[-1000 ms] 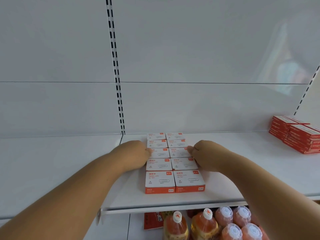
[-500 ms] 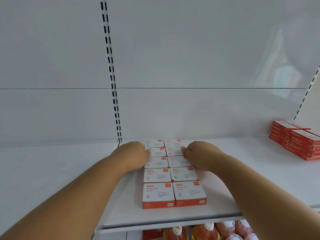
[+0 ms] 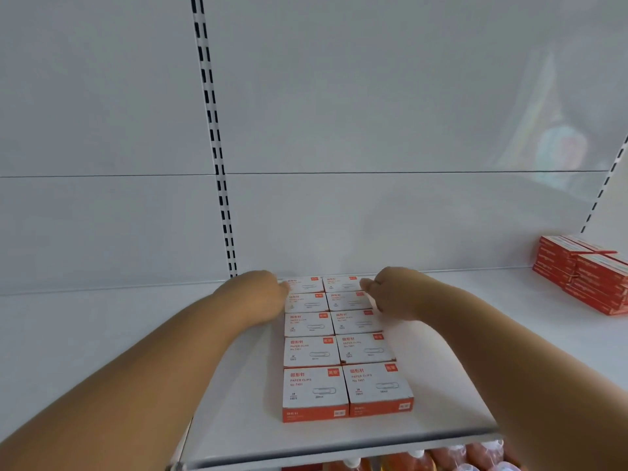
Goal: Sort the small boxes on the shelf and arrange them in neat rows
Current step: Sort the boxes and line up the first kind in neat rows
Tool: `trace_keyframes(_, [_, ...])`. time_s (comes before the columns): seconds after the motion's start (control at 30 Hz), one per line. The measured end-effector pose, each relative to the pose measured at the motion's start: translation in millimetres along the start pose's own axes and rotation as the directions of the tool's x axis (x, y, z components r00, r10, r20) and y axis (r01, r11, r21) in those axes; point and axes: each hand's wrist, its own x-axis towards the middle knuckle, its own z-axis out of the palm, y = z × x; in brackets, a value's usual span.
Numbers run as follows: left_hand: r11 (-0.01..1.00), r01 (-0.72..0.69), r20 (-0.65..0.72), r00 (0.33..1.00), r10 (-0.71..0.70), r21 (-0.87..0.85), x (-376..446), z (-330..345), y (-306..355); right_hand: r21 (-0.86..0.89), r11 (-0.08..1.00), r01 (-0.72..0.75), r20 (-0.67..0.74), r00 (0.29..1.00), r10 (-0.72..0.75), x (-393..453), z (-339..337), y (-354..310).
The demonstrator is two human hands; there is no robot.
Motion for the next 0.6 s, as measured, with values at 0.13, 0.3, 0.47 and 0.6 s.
trace_keyframes(0.13, [0.997,0.058,-0.039,0.998,-0.056,0.048,15.8,-4.9,1.7,-0.029,1.000,0.010,-0.035,0.999,-0.011,21.7,-6.4,-5.6])
trace_keyframes(0.3, [0.999,0.014,-0.049,0.999,-0.012,0.051,21.8,6.3,2.7,-0.076,0.997,-0.002,-0.041,0.999,-0.001,40.2,10.6,-5.1])
trace_keyframes(0.47, [0.999,-0.001,-0.075,0.997,0.004,0.036,23.8,13.6,-1.0,-0.077,0.997,-0.007,-0.020,1.000,0.005,44.1,15.8,-3.4])
trace_keyframes(0.6, [0.999,-0.016,-0.088,0.996,0.020,0.048,25.0,15.2,-1.9,-0.092,0.996,0.014,-0.027,0.999,-0.016,46.3,16.4,-1.9])
